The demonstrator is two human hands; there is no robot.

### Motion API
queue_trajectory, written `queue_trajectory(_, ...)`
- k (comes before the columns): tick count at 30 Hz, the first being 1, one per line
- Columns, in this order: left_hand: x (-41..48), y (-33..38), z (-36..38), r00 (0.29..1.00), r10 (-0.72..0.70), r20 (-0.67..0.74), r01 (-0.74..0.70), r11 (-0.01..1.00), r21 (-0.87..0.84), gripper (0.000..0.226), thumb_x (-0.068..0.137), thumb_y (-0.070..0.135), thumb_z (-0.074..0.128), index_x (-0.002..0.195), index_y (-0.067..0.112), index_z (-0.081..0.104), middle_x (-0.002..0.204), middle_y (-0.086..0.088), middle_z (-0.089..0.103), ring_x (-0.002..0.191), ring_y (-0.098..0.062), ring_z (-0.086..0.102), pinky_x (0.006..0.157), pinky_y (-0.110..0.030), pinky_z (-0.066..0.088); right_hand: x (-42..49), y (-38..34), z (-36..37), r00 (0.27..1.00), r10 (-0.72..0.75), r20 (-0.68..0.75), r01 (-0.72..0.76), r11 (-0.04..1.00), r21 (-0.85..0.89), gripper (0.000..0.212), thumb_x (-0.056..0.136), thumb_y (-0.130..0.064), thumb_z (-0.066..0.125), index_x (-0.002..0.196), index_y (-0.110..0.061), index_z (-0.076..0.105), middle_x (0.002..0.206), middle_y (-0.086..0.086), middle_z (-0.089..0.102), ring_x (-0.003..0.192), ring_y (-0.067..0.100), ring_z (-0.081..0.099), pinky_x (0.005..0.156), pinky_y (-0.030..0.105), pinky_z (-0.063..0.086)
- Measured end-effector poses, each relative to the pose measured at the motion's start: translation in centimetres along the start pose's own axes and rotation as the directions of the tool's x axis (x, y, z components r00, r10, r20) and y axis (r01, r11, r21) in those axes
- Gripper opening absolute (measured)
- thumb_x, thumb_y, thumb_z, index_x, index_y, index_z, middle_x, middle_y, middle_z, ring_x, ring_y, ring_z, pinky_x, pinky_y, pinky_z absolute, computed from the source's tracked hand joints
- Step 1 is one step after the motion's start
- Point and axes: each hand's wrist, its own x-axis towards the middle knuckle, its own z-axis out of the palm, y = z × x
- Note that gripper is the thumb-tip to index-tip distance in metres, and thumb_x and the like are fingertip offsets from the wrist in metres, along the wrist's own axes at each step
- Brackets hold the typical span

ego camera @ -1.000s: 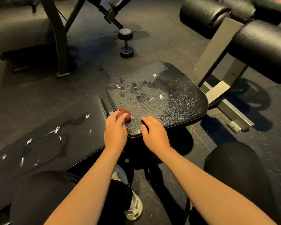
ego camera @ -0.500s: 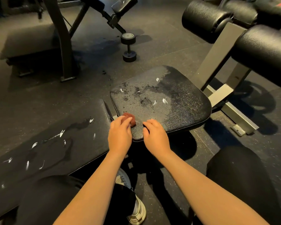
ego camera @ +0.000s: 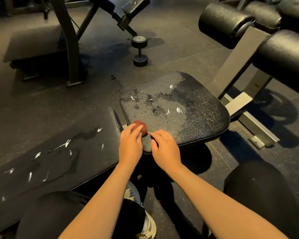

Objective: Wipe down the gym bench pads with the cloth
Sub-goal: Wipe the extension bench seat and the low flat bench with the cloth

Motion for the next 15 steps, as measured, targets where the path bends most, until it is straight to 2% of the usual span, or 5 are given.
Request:
queue_trajectory(2,1.3,0.1,0.1,0.994,-0.108,-0.020,0.107,0.994,-0.037,0.036,0.103,0.012,0.050,0.136,0.014,0.062,0.150,-0.010,0.045,0.138,-0.028,0.040,0.114,-0.028,0.024,0.0,0.2,0.3,0.999,-0.049,0.017,0.050,0.997,-0.064,0.031,0.094,-0.023,0.054,0.121,-0.014,0.066,0.118,-0.001,0.059,0.116,0.024,0.053,0.095,0.039,0.050)
queue_trajectory(5,2.3,0.8,0.5,0.980,-0.200,0.000,0.199,0.977,-0.078,0.039,0.106,0.018,0.042,0.143,0.017,0.055,0.157,-0.008,0.034,0.143,-0.026,0.033,0.117,-0.029,0.020,0.0,0.7,0.2,0.998,-0.068,0.012,0.069,0.997,-0.044,0.030,0.094,-0.021,0.059,0.122,-0.013,0.068,0.119,0.000,0.060,0.116,0.024,0.054,0.099,0.037,0.048)
queue_trajectory(9,0.1,1.2,0.7,0.991,-0.134,-0.005,0.133,0.987,-0.085,0.037,0.105,0.016,0.042,0.137,0.020,0.061,0.153,-0.004,0.039,0.138,-0.026,0.038,0.113,-0.024,0.021,-0.1,1.3,-0.3,0.997,-0.070,0.024,0.069,0.997,0.027,0.031,0.093,-0.013,0.063,0.122,-0.006,0.069,0.124,0.007,0.062,0.120,0.028,0.053,0.108,0.031,0.036)
queue_trajectory(12,-3.1,1.8,0.8,0.997,-0.075,-0.010,0.074,0.993,-0.089,0.035,0.105,0.015,0.043,0.133,0.020,0.063,0.149,-0.003,0.042,0.136,-0.021,0.038,0.111,-0.010,0.012,-0.5,1.1,0.0,0.999,0.005,0.035,-0.006,1.000,0.027,0.032,0.096,-0.014,0.058,0.127,-0.005,0.065,0.132,0.011,0.059,0.131,0.030,0.048,0.114,0.038,0.035)
queue_trajectory(15,-5.7,2.2,0.4,0.998,-0.058,0.005,0.059,0.990,-0.125,0.035,0.105,0.015,0.044,0.134,0.023,0.063,0.148,0.001,0.041,0.133,-0.012,0.035,0.102,0.004,0.006,-1.4,0.5,0.4,0.999,0.019,0.034,-0.019,1.000,-0.004,0.035,0.098,-0.014,0.053,0.131,-0.004,0.061,0.139,0.012,0.055,0.138,0.031,0.041,0.118,0.042,0.032)
